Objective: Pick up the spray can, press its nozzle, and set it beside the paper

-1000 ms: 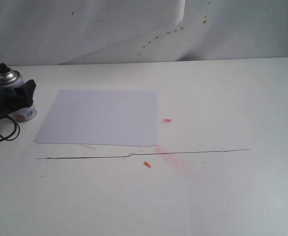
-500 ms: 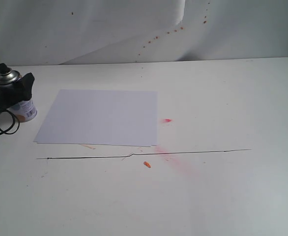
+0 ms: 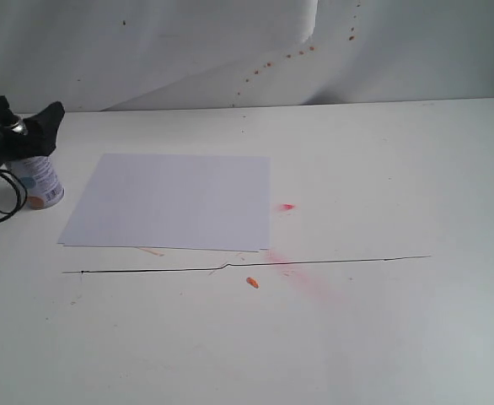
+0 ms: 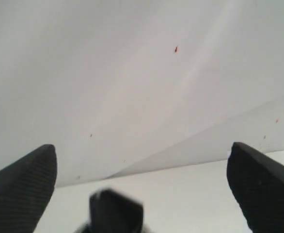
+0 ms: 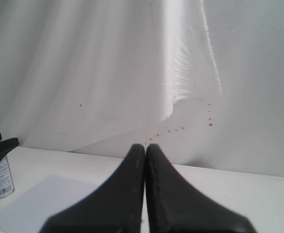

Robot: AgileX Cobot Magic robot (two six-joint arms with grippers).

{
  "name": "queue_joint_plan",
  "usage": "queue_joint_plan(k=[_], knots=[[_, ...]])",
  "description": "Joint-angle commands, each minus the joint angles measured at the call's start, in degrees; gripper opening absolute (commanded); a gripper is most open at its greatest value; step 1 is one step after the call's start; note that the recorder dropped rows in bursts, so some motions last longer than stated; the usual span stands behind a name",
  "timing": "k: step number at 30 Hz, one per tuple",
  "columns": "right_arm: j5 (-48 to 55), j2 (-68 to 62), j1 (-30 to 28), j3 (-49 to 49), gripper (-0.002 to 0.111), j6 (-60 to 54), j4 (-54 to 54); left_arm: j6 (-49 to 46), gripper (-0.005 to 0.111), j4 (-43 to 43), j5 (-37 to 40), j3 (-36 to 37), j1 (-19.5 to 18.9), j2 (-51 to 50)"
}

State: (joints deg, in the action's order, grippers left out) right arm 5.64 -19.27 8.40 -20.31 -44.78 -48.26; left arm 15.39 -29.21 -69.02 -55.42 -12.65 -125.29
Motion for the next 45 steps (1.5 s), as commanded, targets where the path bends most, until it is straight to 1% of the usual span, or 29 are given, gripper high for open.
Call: queue_joint_plan(k=[1, 2, 4, 8, 10, 12, 16, 17, 18, 21, 23, 25, 26, 27, 28, 29, 30, 31, 33, 41, 43, 45], knots=[[-0.47, 0.29, -0.35, 0.2, 0.0, 0.02, -0.25, -0.48, 0.089, -1.52, -0.94, -0.08, -0.04, 4.76], [-0.47, 0.29, -0.35, 0.2, 0.0, 0.02, -0.25, -0.48, 0.089, -1.63, 1.56, -0.01, -0.42, 5.97], [-0.47, 0.29, -0.35, 0.2, 0.0, 0.02, -0.25, -0.48, 0.089, -2.2, 4.07, 0.78, -1.03, 7.65], [-0.47, 0.29, -0.35, 0.2, 0.0, 0.02, -0.25, -0.48, 0.089, -2.87, 4.42, 4.85, -4.35, 13.96], [-0.47, 0.29, -0.35, 0.2, 0.0, 0.02, -0.25, -0.48, 0.089, -3.0, 4.42, 6.62, -5.26, 17.66], [-0.47, 0.29, -0.35, 0.2, 0.0, 0.02, -0.25, -0.24, 0.089, -3.38, 4.42, 8.93, -5.24, 21.67], [-0.47, 0.29, -0.35, 0.2, 0.0, 0.02, -0.25, 6.18, 0.089, -9.15, 4.89, 14.66, -5.24, 31.73], [-0.47, 0.29, -0.35, 0.2, 0.0, 0.02, -0.25, 7.31, 0.089, -9.53, 5.02, 15.67, -5.24, 33.31], [-0.47, 0.29, -0.35, 0.2, 0.0, 0.02, -0.25, 10.47, 0.089, -9.53, 5.02, 19.0, -5.24, 37.95], [-0.47, 0.29, -0.35, 0.2, 0.0, 0.02, -0.25, 17.65, 0.089, -9.1, 5.11, 23.89, -5.24, 46.29], [-0.47, 0.29, -0.35, 0.2, 0.0, 0.02, -0.25, 21.02, 0.089, -9.1, 6.66, 25.52, -5.24, 50.14], [-0.47, 0.29, -0.35, 0.2, 0.0, 0.02, -0.25, 22.28, 0.089, -11.03, 11.36, 27.81, -5.24, 57.97], [-0.47, 0.29, -0.35, 0.2, 0.0, 0.02, -0.25, 22.28, 0.089, -11.64, 12.76, 28.13, -5.24, 59.65], [-0.47, 0.29, -0.35, 0.2, 0.0, 0.02, -0.25, 22.54, 0.089, -12.23, 16.53, 28.77, -5.24, 63.94], [-0.47, 0.29, -0.35, 0.2, 0.0, 0.02, -0.25, 23.57, 0.089, -12.29, 17.91, 29.11, -5.24, 66.11], [-0.47, 0.29, -0.35, 0.2, 0.0, 0.02, -0.25, 27.07, 0.089, -12.29, 20.69, 29.67, -5.24, 70.32], [-0.47, 0.29, -0.35, 0.2, 0.0, 0.02, -0.25, 28.81, 0.089, -12.29, 21.54, 29.9, -5.24, 71.94], [-0.47, 0.29, -0.35, 0.2, 0.0, 0.02, -0.25, 30.87, 0.089, -14.58, 23.48, 30.37, -5.24, 75.74], [-0.47, 0.29, -0.35, 0.2, 0.0, 0.02, -0.25, 28.41, 0.089, -17.96, 25.43, 30.51, -5.24, 79.84], [-0.47, 0.29, -0.35, 0.2, 0.0, 0.02, -0.25, 28.28, 0.089, -19.52, 25.75, 30.51, -5.24, 86.37], [-0.47, 0.29, -0.35, 0.2, 0.0, 0.02, -0.25, 30.12, 0.089, -19.52, 25.75, 30.51, -5.24, 86.88], [-0.47, 0.29, -0.35, 0.2, 0.0, 0.02, -0.25, 33.87, 0.089, -19.52, 25.86, 30.51, -5.24, 87.16]])
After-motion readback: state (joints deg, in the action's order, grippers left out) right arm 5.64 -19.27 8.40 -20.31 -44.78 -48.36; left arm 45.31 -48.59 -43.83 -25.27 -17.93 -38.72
